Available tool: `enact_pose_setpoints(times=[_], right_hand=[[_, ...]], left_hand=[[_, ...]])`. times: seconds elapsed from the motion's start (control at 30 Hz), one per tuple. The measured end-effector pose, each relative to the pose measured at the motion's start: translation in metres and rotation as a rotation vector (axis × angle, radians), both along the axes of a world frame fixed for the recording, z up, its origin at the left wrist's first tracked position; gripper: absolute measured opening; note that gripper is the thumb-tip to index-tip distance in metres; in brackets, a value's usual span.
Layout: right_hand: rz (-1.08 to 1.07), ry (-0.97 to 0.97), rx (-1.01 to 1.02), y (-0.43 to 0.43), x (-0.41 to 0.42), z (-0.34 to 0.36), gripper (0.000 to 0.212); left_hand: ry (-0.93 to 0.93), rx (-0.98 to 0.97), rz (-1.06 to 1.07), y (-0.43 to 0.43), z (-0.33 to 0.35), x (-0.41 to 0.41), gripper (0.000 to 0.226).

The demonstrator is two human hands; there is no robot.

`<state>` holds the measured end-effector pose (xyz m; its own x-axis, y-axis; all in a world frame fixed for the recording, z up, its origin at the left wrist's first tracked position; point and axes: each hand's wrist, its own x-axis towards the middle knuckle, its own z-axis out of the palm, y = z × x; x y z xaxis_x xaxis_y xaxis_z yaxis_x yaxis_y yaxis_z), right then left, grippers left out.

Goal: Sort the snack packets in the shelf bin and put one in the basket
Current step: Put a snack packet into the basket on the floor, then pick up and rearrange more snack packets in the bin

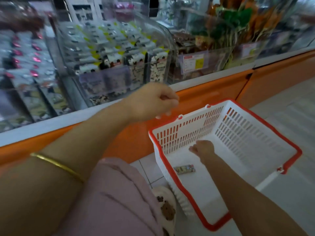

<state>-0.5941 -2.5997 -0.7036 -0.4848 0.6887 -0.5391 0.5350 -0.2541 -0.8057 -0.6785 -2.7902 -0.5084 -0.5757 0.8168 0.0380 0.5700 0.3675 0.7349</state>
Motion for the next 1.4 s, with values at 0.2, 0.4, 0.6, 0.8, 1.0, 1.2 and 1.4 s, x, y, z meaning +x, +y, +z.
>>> enact_pose_setpoints(times=[0.2, 0.4, 0.6, 0.8, 1.0, 1.2, 1.4], right_hand=[[0.281, 0.683, 0.105, -0.091, -0.058, 0.161, 0.013], [0.697, 0.767, 0.677, -0.194, -0.098, 0.247, 0.015], [1.012, 0.599, 1.226, -0.235, -0.133, 0.276, 0.013], [1.144, 0.299, 1.53, -0.244, -0.149, 0.266, 0.016], [1.184, 0.304, 1.559, -0.24, -0.156, 0.251, 0.016], [1.146, 0.521, 1.226, -0.227, -0.15, 0.268, 0.012], [0.883, 0.772, 0.989, -0.212, -0.139, 0.276, 0.015]], left_hand=[[0.174, 0.267, 0.321, -0.078, 0.031, -0.002, 0.017], [0.471, 0.302, 0.676, -0.176, 0.045, -0.028, 0.018], [0.639, 0.011, 0.761, -0.215, 0.048, -0.056, 0.026], [0.587, -0.047, 0.722, -0.215, 0.042, -0.077, 0.03], [0.668, -0.153, 0.627, -0.212, 0.032, -0.086, 0.028], [0.628, 0.011, 0.678, -0.216, 0.037, -0.091, 0.026], [0.444, 0.252, 0.651, -0.212, 0.046, -0.077, 0.03]])
